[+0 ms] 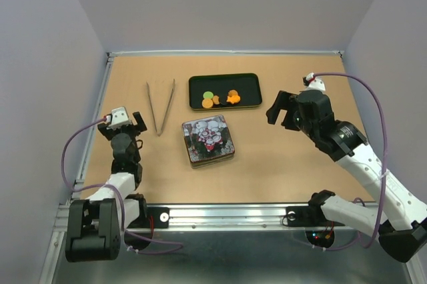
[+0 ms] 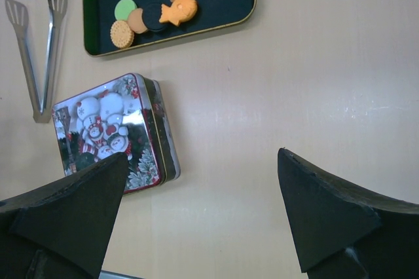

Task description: Pack the cookies

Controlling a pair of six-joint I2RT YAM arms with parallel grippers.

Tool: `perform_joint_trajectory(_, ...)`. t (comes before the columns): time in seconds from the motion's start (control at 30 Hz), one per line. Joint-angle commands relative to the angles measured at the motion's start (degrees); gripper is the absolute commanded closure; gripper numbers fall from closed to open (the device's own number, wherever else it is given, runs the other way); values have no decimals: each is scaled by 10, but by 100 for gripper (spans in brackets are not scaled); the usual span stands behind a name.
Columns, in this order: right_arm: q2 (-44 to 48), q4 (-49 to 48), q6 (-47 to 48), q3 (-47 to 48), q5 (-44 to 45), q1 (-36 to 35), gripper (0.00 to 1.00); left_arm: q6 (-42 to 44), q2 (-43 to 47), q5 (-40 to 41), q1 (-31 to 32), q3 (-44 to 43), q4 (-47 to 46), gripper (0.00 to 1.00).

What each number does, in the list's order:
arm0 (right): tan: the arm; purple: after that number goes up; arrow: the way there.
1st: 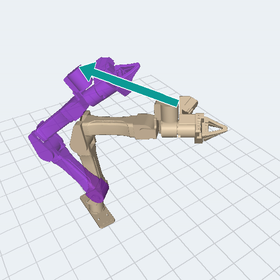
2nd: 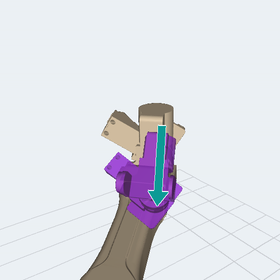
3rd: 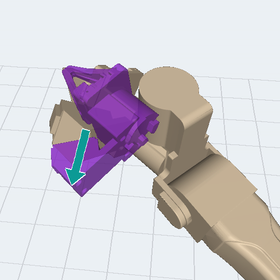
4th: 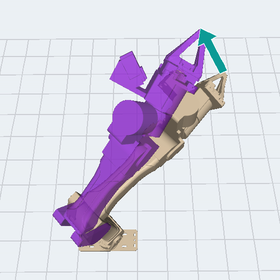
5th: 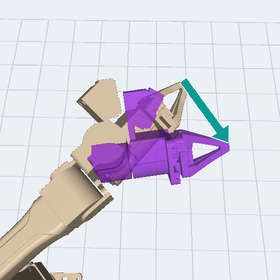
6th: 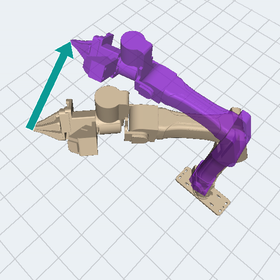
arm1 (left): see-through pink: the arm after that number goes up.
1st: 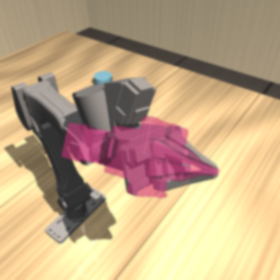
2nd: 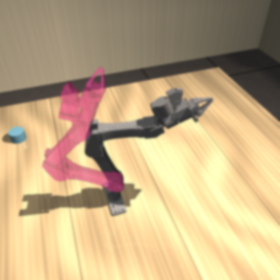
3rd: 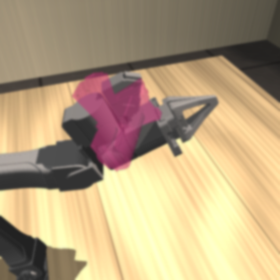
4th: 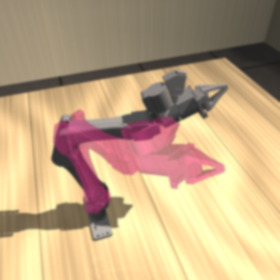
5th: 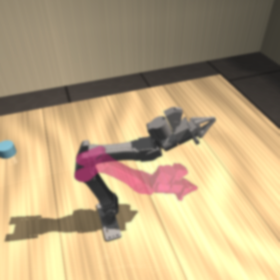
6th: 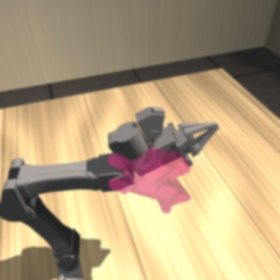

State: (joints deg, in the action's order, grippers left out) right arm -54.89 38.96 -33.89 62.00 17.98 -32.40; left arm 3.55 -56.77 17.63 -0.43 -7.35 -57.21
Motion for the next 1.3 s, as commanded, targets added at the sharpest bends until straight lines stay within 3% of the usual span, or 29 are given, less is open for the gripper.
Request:
perform_joint_trajectory(0.0, -14, -22, -9, 32, -4, 0, 0, 1, -33, -75, -17, -5, -134, 1)
perform_joint_trajectory(0.2, -39, -22, -16, 45, -21, 1, 0, -14, -135, -110, -18, -45, -217, 1)
perform_joint_trajectory(0.33, -46, -22, -19, 53, -30, 1, 0, -33, -183, -122, -19, -98, -169, 2)
perform_joint_trajectory(0.37, -47, -23, -19, 55, -31, 1, 0, -34, -205, -125, -19, -89, -195, 2)
perform_joint_trajectory(0.4, -47, -22, -18, 56, -32, 1, 0, -32, -226, -138, -19, -57, -300, 2)
perform_joint_trajectory(0.47, -44, -21, -17, 57, -36, 1, 0, -15, -263, -174, -12, -47, -333, 2)
perform_joint_trajectory(0.9, -32, -21, -48, 40, -10, 1, 0, -18, -264, -134, -2, -57, -325, 1)
perform_joint_trajectory(1.27, -80, -27, -11, 19, 149, 1, 0, -18, -264, -134, -2, -57, -325, 1)
